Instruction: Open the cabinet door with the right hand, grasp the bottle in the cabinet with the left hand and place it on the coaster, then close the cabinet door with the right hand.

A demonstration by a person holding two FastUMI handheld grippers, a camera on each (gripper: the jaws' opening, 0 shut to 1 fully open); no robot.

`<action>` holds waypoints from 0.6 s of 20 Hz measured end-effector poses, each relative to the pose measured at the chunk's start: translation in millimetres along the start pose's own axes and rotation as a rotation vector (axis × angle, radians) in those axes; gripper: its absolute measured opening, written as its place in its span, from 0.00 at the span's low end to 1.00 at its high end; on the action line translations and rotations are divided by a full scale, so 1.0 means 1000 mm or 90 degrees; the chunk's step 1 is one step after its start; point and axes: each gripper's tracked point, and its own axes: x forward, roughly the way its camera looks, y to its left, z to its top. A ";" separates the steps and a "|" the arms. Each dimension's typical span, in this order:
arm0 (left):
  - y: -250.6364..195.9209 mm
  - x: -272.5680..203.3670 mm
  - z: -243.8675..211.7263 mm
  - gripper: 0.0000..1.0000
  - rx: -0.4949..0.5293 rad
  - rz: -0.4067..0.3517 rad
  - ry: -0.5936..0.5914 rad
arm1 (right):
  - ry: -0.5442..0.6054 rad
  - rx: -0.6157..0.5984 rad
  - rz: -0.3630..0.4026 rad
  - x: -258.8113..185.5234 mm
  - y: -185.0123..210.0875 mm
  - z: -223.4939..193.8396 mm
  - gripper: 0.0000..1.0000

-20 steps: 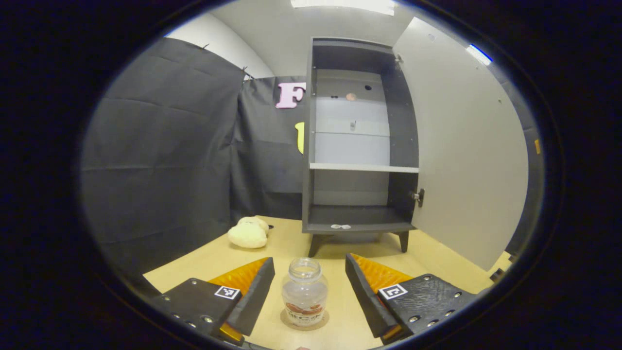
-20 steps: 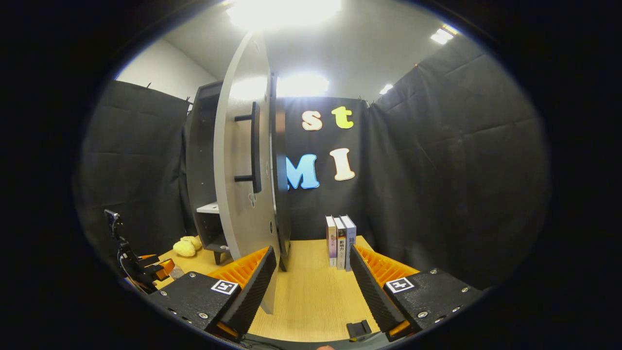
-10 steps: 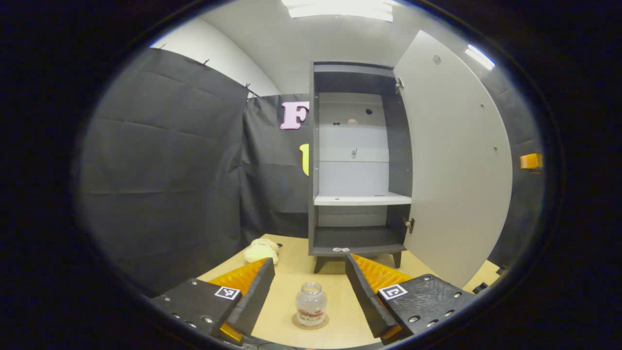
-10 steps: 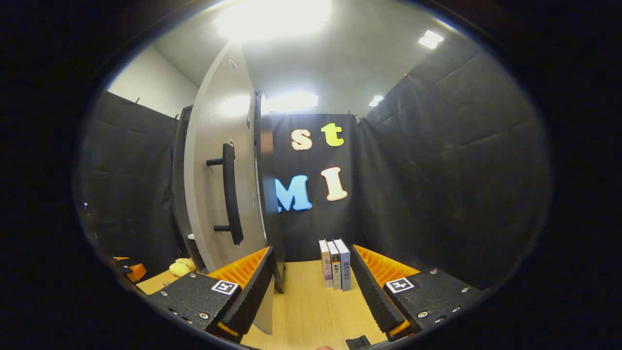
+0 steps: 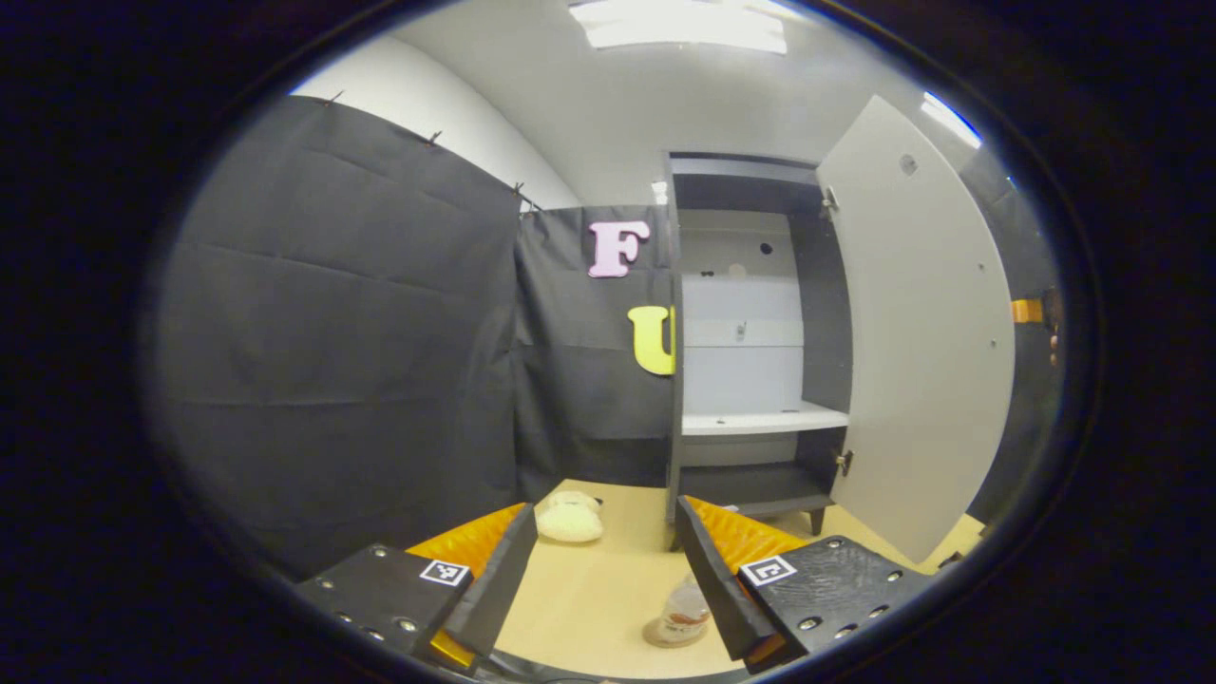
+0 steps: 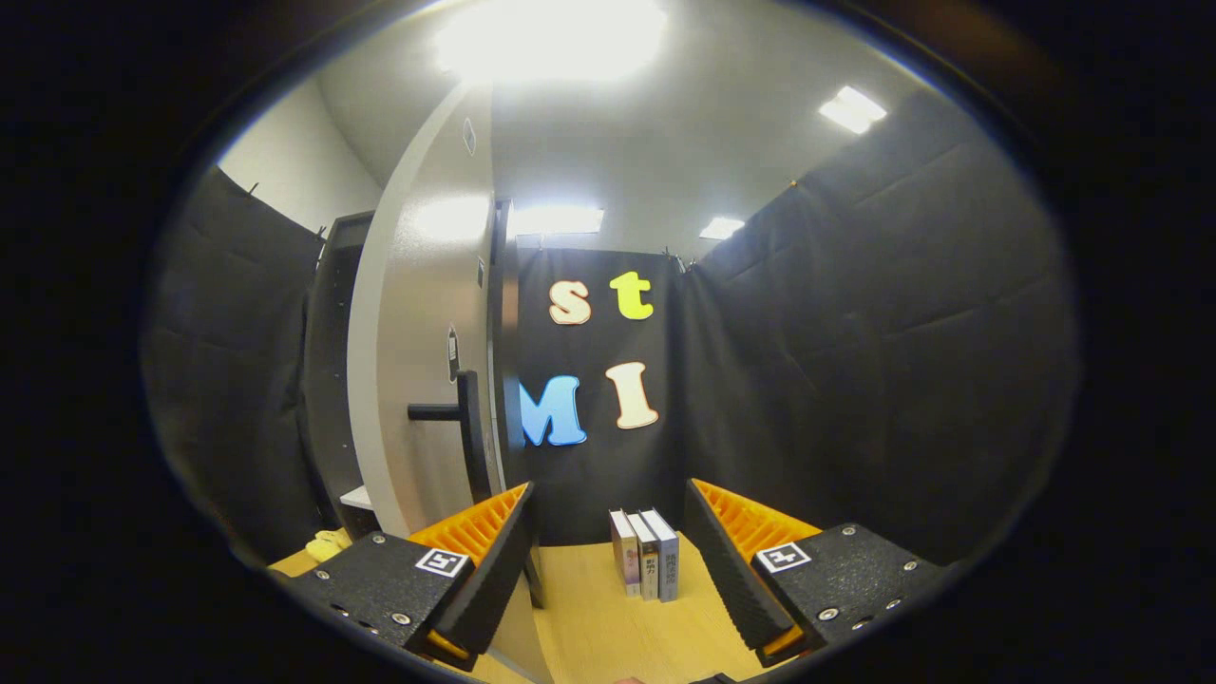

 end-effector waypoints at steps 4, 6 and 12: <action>0.045 0.008 -0.006 0.86 -0.003 0.018 0.000 | 0.011 -0.011 -0.041 -0.002 0.002 0.001 0.92; 0.064 0.011 -0.010 0.86 -0.004 0.020 -0.003 | 0.007 -0.028 -0.056 -0.005 0.007 0.003 0.91; 0.094 0.026 -0.031 0.86 -0.031 0.012 0.015 | 0.001 -0.027 -0.056 -0.021 0.047 0.003 0.92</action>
